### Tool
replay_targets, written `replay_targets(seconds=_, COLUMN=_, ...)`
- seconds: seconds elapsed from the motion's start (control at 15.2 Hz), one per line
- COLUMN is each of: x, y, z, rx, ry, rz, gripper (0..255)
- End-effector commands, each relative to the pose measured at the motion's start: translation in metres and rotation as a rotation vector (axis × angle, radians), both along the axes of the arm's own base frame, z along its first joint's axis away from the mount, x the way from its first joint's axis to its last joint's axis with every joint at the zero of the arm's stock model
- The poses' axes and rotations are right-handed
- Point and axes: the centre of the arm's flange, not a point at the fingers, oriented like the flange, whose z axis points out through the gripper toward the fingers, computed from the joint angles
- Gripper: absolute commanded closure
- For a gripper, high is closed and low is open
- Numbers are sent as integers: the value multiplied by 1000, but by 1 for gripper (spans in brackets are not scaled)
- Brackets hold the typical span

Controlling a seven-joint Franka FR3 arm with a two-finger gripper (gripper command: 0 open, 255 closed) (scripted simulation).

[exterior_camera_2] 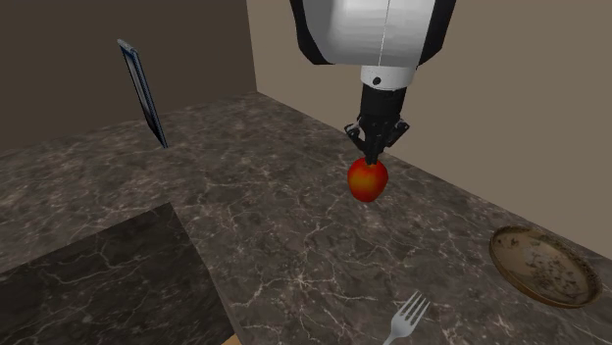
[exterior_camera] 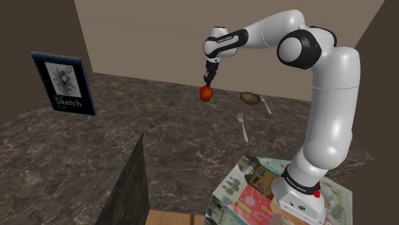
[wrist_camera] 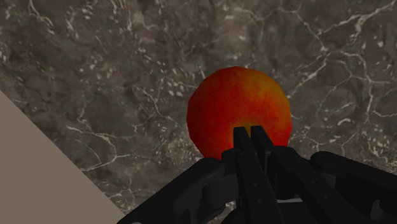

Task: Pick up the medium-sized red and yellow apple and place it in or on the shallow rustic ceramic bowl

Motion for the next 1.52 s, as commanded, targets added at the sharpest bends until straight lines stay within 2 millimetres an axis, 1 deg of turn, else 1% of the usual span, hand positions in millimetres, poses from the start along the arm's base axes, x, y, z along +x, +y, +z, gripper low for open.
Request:
replay_targets(seconds=0.0, x=0, y=0, z=0, rx=0, ry=0, rz=0, gripper=255)
replay_targets(seconds=0.2, x=0, y=0, z=0, rx=0, ry=0, rz=0, gripper=255)
replay_targets(seconds=1.45, x=0, y=0, z=100, rx=0, ry=0, rz=0, gripper=255)
